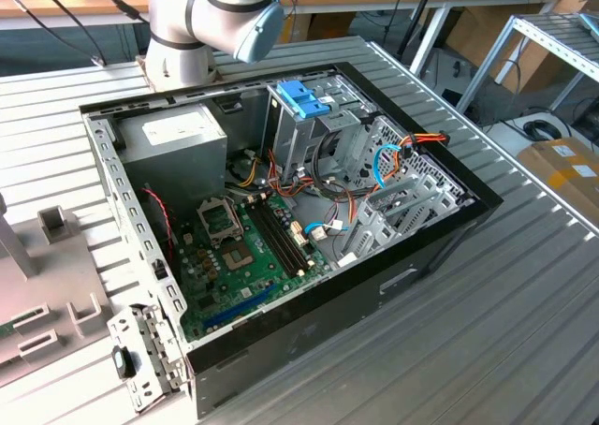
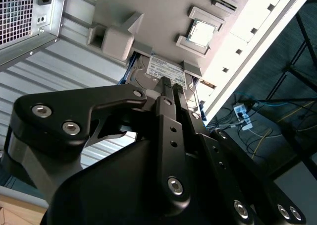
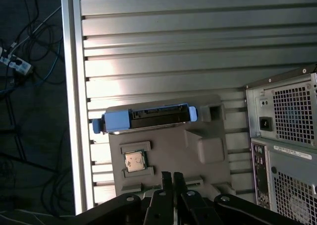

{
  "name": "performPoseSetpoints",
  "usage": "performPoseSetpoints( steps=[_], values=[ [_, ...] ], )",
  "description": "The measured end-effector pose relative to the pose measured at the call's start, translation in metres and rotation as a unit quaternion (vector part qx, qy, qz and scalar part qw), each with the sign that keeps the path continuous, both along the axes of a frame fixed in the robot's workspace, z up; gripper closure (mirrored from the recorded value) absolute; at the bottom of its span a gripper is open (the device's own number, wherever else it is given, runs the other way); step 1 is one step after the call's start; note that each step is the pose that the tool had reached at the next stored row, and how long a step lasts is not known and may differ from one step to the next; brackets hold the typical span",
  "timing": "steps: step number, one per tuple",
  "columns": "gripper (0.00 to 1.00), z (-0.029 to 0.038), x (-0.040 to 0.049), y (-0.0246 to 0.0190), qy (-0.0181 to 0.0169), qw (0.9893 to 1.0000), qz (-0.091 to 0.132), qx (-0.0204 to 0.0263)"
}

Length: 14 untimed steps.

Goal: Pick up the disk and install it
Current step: 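Pick up the disk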

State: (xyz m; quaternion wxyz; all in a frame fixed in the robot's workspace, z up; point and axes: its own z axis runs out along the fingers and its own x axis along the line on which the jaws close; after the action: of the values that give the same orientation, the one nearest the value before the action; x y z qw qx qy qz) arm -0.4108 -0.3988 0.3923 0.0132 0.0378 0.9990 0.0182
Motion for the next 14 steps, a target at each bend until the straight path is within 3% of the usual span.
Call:
performPoseSetpoints(
  steps=[1, 4, 7, 14],
  values=[
    [0.76, 0.0000, 0.0000, 0.0000, 0.0000, 1.0000, 0.000, 0.0000],
    [0.76, 0.0000, -0.0001, 0.0000, 0.0000, 1.0000, 0.003, 0.0000],
    [0.76, 0.0000, -0.0001, 0.0000, 0.0000, 0.9995, 0.032, 0.0000],
    [0.76, 0.0000, 0.0000, 0.0000, 0.0000, 0.9982, 0.060, 0.0000]
  ],
)
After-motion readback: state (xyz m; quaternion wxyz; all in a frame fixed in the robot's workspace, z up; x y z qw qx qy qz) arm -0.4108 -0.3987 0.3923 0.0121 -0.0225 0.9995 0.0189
